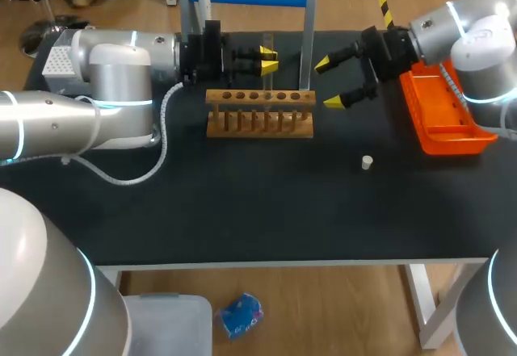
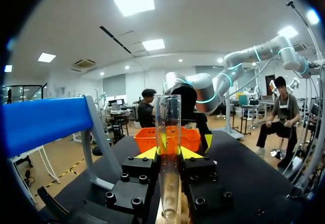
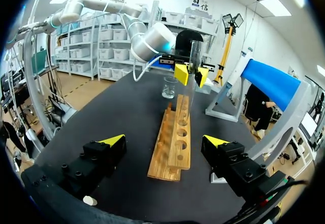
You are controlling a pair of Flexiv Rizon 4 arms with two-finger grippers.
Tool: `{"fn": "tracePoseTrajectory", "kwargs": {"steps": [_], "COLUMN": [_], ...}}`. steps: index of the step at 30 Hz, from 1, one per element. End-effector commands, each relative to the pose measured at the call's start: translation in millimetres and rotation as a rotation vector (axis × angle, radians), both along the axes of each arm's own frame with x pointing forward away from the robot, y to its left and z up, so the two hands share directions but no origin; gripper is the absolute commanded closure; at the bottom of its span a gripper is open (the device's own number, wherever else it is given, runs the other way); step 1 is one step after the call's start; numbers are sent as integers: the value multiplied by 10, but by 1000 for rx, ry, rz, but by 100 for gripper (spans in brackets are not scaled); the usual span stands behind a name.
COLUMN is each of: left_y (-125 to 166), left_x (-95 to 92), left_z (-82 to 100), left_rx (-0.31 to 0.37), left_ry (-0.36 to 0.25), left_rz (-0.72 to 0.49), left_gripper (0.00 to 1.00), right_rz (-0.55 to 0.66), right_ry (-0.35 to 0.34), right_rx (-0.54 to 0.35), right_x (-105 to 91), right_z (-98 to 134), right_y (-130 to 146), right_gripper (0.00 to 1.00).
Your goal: Invert the test tube, pick up the pipette, mount the tip to pipette, aspirate from beaker and dispense into the tube, eject the tip, return the pipette, and cap with the stopper.
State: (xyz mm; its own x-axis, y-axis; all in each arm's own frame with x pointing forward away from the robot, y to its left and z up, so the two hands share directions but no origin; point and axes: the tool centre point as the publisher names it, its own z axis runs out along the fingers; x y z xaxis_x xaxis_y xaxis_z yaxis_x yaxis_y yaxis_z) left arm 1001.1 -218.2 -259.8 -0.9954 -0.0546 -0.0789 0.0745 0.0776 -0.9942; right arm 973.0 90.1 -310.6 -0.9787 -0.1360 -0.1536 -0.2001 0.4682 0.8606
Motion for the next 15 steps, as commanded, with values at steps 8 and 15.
{"fn": "tracePoseTrajectory", "kwargs": {"steps": [8, 15], "left_y": [-10, 9], "left_x": [75, 79], "left_z": [-197, -272], "left_rx": [-22, -22], "left_ry": [3, 15], "left_rz": [2, 7], "left_gripper": [100, 100], "right_rz": [3, 3], "right_ry": [1, 1], "right_rx": [-1, -1], "right_x": [11, 11], "right_z": [-4, -4], "right_y": [-2, -2], "right_gripper": [0, 0]}}
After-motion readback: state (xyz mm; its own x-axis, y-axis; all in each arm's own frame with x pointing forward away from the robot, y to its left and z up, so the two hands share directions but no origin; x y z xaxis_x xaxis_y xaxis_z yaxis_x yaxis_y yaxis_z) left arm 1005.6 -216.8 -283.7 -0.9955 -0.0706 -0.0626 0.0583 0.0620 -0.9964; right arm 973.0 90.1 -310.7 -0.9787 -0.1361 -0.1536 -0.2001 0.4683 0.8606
